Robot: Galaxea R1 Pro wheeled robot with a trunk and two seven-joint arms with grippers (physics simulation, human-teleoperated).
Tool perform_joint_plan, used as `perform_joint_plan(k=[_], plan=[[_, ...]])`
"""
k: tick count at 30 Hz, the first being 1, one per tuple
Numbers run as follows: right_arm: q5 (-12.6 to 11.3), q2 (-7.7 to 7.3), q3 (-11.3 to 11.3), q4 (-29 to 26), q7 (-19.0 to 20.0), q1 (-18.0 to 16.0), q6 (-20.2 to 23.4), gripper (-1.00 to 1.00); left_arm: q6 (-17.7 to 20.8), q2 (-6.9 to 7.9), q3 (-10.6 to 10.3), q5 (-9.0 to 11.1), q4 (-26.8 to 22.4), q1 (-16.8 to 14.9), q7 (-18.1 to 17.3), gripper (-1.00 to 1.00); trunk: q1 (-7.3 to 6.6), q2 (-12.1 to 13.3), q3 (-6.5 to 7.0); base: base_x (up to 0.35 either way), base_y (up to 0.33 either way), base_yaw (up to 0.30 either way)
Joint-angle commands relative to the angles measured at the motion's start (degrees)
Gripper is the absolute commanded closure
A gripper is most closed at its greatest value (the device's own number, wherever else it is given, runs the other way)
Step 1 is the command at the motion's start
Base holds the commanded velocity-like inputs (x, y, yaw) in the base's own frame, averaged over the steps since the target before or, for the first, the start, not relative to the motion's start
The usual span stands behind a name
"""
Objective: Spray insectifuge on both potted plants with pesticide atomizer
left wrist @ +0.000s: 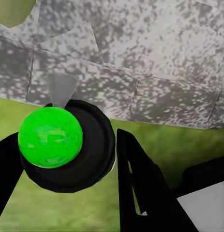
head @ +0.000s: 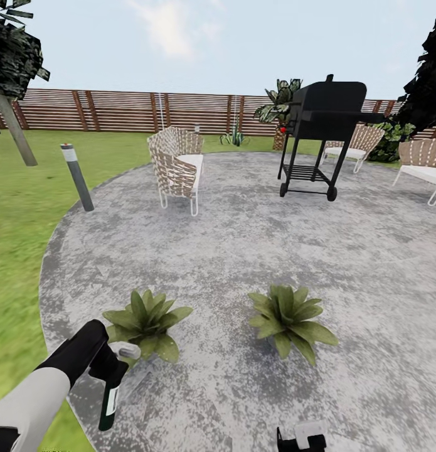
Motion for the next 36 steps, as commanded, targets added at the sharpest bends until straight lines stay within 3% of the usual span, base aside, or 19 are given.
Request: perform_joint_plan(k=[1, 7, 21, 23, 25, 28, 32, 36], plan=[[0.6, 0.09, 0.2, 0.1, -0.6, 0.0, 0.0, -1.00, 0.1, 0.08, -0.2, -0.5, -0.1, 0.0, -0.6, 1.00, -0.01, 0.0, -0.05, 0.000, -0.001, 0.166], [0.7, -0.03, 0.0, 0.2, -0.7, 0.0, 0.1, -1.00, -0.1, -0.04, 0.2, -0.2, -1.0, 0.0, -0.7, 1.00, -0.01, 0.0, -0.05, 0.000, -0.007, 0.143], [0.7, -0.67, 0.0, 3.2, -0.6, 0.0, 0.1, -1.00, -0.4, -0.40, -0.4, -0.5, -0.6, 0.0, -0.5, 1.00, -0.01, 0.0, -0.05, -0.020, -0.189, 0.003], [0.7, -0.66, 0.0, 3.2, -0.6, 0.0, 0.1, -1.00, -0.4, -0.79, -0.3, -0.4, -0.9, 0.0, 0.4, 1.00, -0.01, 0.0, -0.05, -0.001, -0.008, 0.000], [0.7, -0.66, 0.0, 3.2, -0.6, 0.0, 0.1, -1.00, -0.4, -2.09, -0.2, -0.3, -0.9, 0.0, 1.4, 1.00, -0.01, 0.0, -0.05, 0.000, -0.003, 0.000], [0.6, -0.44, 0.1, 3.2, -0.6, 0.0, 0.1, -1.00, -0.3, -4.23, -0.3, -0.5, -0.9, 0.0, 6.4, 1.00, -0.01, 0.0, -0.05, 0.000, 0.000, 0.000], [0.6, -0.16, 0.1, 3.2, -0.7, 0.0, 0.1, -1.00, -0.3, -3.97, -0.1, 0.0, -0.1, 0.7, 10.9, 1.00, -0.01, 0.0, -0.05, 0.000, 0.000, 0.009], [0.6, -0.07, 0.1, 3.1, -0.7, 0.0, 0.1, -1.00, -0.3, -4.40, -0.1, 0.2, -0.8, 2.8, 11.2, 1.00, -0.01, 0.0, -0.05, 0.000, 0.000, 0.197]])
